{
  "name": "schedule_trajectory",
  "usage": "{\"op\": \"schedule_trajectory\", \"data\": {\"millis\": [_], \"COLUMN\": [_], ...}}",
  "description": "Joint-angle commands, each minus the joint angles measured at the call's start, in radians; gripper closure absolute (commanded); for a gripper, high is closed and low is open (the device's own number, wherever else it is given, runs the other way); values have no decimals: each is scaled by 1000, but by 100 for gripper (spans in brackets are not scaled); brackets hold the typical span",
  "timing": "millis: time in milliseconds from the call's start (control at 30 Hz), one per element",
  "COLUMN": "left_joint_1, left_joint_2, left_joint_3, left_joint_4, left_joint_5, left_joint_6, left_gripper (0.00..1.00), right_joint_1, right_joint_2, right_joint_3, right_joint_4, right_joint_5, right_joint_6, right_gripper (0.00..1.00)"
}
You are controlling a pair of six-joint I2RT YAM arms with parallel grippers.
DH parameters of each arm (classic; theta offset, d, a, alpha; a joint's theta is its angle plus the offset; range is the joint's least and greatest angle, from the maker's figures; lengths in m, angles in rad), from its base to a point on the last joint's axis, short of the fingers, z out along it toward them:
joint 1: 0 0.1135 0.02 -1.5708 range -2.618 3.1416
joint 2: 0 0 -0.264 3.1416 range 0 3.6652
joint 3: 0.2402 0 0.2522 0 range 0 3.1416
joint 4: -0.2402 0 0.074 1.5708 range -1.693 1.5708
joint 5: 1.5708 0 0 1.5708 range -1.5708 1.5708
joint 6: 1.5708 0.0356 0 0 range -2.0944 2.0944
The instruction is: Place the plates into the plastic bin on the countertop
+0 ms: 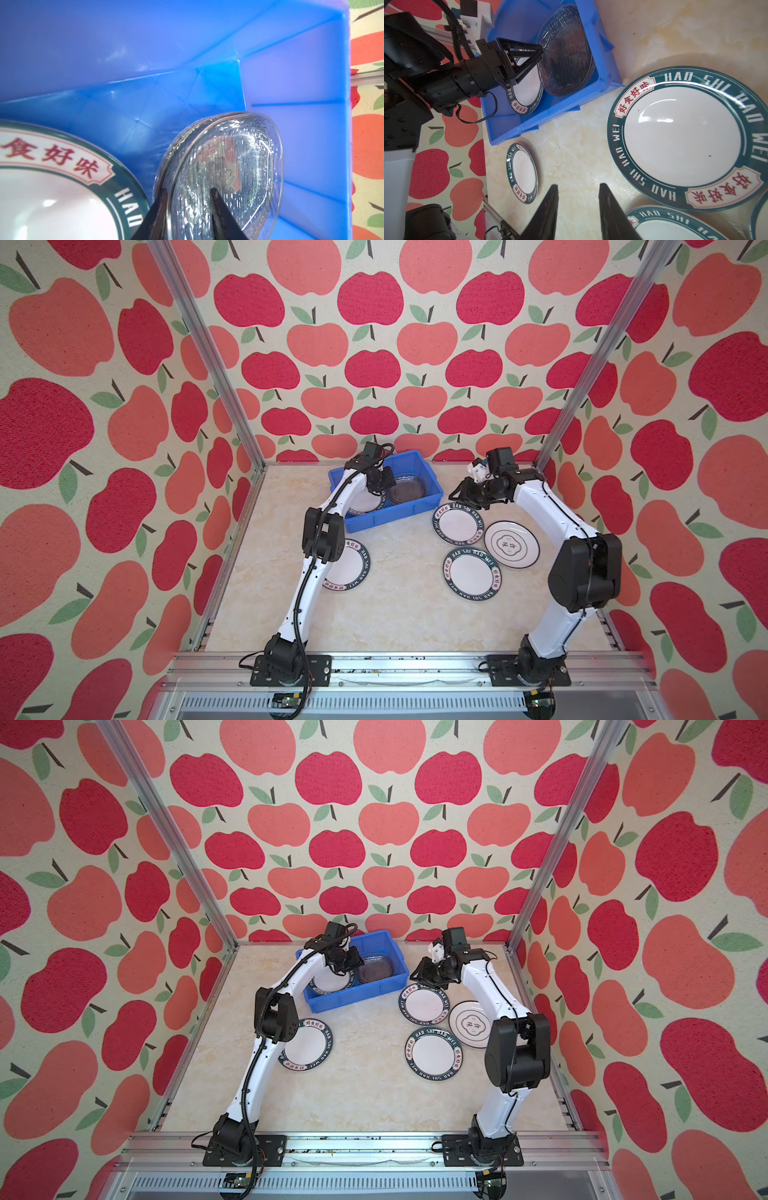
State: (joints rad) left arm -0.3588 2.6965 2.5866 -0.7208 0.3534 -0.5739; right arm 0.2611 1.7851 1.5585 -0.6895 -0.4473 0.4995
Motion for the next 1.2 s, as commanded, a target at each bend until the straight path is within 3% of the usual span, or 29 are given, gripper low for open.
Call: {"op": "schedule_trajectory", "data": {"millis": [0, 133, 467, 667, 900, 1167], "left_joint_1": [6, 6, -6, -27, -40, -51], "left_joint_2": [-39, -71, -128, -138, -31, 14], "left_joint_3": [36, 45, 43, 10, 74, 0], "left_joint_4": [0, 13, -15, 49, 73, 135], "left_joint_5": [-43, -47, -78, -41, 13, 29], "left_joint_6": [21, 19, 44, 53, 8, -11], "left_gripper": [58, 57, 41, 40, 41, 42], "right_joint_1": [-6, -6, -6, -6, -6, -1], "right_joint_2": [-6, -13, -27, -39, -60, -87], "right_joint_3": [-7, -13, -24, -40, -65, -112], "right_joint_4": [-3, 0, 11, 28, 21, 21], "right_joint_5": [-29, -31, -42, -47, -39, -42], "right_joint_6": [5, 5, 11, 17, 20, 33], "right_gripper": [64, 64, 64, 64, 64, 64]}}
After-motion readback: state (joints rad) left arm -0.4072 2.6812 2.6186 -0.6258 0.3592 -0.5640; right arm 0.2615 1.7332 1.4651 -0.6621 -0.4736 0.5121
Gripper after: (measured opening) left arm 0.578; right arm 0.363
